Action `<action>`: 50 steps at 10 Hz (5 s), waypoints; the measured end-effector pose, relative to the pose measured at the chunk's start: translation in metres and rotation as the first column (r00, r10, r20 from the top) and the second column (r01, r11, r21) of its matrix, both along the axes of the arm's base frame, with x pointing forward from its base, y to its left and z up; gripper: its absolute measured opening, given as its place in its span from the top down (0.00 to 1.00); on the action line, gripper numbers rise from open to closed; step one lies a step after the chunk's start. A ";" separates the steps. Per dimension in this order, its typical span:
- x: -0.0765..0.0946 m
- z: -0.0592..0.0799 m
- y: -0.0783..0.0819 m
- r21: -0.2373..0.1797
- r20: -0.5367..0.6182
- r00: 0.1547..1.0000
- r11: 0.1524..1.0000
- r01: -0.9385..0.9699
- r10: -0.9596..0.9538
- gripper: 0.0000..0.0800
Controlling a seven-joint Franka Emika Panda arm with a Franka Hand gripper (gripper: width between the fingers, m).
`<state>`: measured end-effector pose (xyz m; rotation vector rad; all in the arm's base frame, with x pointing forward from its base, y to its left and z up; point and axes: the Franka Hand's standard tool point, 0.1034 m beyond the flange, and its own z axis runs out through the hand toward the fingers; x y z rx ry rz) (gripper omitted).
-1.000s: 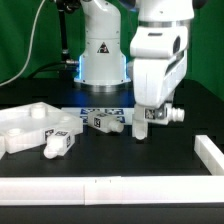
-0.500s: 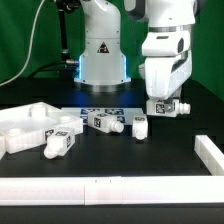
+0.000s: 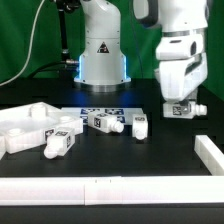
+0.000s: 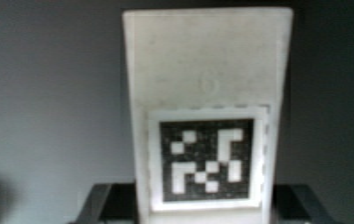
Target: Assemble one leg
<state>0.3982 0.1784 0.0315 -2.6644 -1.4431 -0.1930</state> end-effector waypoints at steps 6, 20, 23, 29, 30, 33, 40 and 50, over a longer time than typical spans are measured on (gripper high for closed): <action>-0.008 -0.020 0.003 0.030 0.010 1.000 1.000 -0.005 0.005 0.64; 0.036 0.034 -0.053 -0.059 -0.035 0.971 0.971 0.233 -0.235 0.19; 0.036 0.023 -0.102 -0.076 -0.088 0.923 0.927 0.368 -0.374 0.19; 0.041 0.022 -0.096 -0.109 -0.122 0.888 0.896 0.431 -0.443 0.19; 0.043 0.021 -0.102 -0.111 -0.120 0.873 0.881 0.461 -0.472 0.19; 0.039 0.001 -0.112 -0.096 -0.119 0.866 0.874 0.476 -0.485 0.19; 0.047 -0.007 -0.126 -0.089 -0.115 0.879 0.886 0.455 -0.462 0.50; 0.048 -0.006 -0.126 -0.087 -0.111 0.880 0.886 0.455 -0.462 1.00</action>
Offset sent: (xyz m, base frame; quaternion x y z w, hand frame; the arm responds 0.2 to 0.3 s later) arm -0.0021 -0.0159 -0.0149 -0.0034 0.0030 -0.0181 0.9998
